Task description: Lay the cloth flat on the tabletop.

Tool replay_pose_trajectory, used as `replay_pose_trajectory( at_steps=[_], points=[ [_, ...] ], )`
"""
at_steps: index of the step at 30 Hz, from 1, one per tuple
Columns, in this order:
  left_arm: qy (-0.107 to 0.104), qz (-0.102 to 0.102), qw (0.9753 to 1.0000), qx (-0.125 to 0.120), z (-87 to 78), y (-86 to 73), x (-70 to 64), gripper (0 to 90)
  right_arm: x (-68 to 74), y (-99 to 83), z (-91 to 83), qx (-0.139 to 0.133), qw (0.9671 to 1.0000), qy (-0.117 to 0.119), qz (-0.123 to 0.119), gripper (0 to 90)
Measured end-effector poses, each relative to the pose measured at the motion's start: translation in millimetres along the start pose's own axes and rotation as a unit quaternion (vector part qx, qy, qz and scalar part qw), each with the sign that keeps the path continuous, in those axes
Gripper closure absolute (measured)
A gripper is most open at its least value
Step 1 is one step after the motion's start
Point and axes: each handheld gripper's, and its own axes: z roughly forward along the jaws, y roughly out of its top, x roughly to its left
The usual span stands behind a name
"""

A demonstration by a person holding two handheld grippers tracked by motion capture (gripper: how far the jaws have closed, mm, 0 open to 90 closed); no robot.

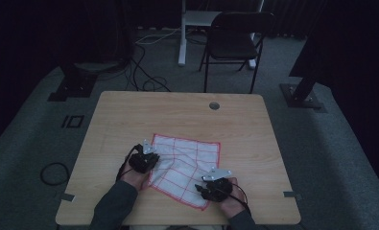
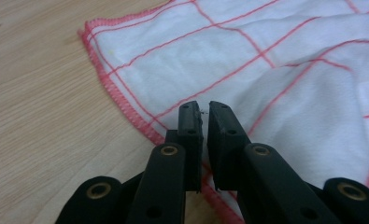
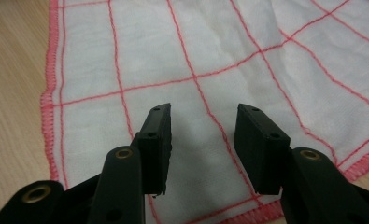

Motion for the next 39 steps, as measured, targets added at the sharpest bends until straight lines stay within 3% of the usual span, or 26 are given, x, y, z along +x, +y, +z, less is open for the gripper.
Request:
replay_pose_trajectory(
  at_steps=[4,8,11,24,39],
  points=[
    [0.003,-0.008,1.0000,-0.001,3.0,-1.5,3.1,85.7,-0.8,-1.0,0.8,0.003,1.0000,0.001,-0.007,56.2],
    [0.011,0.003,0.9999,0.002,3.9,-0.6,6.2,85.6,-3.5,-1.4,0.4,0.006,0.9999,0.009,-0.011,56.1],
    [0.015,-0.002,0.9999,-0.001,4.1,-1.7,10.7,85.6,-7.1,-2.4,-0.7,0.006,0.9998,0.014,-0.012,55.7],
    [0.039,-0.008,0.9991,-0.015,-0.1,-11.4,11.1,85.6,-20.5,-7.1,-7.6,0.013,0.9999,0.006,-0.001,55.4],
    [0.045,-0.032,0.9982,-0.025,-16.0,-32.1,12.4,85.4,-34.1,-7.7,-7.5,0.010,0.9998,-0.009,0.015,55.6]
  ],
)
